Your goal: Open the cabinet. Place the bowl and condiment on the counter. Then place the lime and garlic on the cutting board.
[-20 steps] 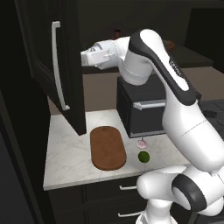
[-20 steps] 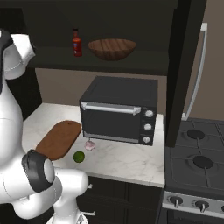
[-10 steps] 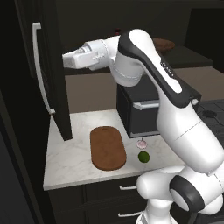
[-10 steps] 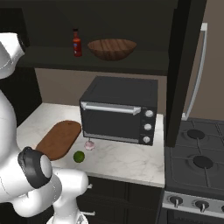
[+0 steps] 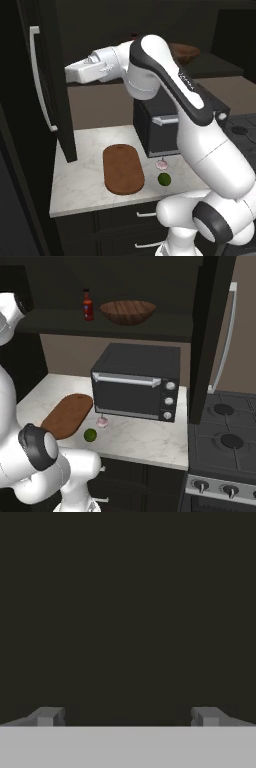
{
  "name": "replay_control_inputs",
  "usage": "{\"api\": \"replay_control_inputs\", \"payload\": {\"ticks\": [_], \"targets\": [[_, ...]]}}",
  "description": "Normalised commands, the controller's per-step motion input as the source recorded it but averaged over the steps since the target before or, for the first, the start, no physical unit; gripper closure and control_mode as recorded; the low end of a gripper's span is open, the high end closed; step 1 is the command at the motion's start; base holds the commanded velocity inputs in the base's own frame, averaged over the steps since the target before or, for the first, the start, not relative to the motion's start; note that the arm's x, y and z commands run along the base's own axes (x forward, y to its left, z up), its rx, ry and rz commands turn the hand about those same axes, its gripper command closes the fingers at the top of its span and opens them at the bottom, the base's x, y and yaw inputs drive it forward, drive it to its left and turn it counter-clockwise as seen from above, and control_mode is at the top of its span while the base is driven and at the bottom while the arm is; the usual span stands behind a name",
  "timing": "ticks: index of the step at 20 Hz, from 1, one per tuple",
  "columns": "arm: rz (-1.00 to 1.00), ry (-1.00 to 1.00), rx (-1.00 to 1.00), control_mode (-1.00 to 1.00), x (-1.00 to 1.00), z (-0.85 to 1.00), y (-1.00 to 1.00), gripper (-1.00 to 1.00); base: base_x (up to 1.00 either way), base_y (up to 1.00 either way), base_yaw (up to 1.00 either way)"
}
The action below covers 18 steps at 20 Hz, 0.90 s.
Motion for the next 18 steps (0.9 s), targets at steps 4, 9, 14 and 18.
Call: {"api": "replay_control_inputs", "payload": {"ticks": [4, 9, 14, 18], "targets": [[-0.04, -0.07, -0.07, -1.00, 0.00, 0.00, -0.09, -1.00, 0.00, 0.00, 0.00], [-0.04, -0.13, -0.05, -1.00, 0.00, 0.00, -0.30, -1.00, 0.00, 0.00, 0.00], [-0.06, -0.14, -0.06, -1.00, 0.00, 0.00, -0.48, -1.00, 0.00, 0.00, 0.00], [-0.09, -0.06, -0.01, -1.00, 0.00, 0.00, -0.54, -1.00, 0.00, 0.00, 0.00]]}}
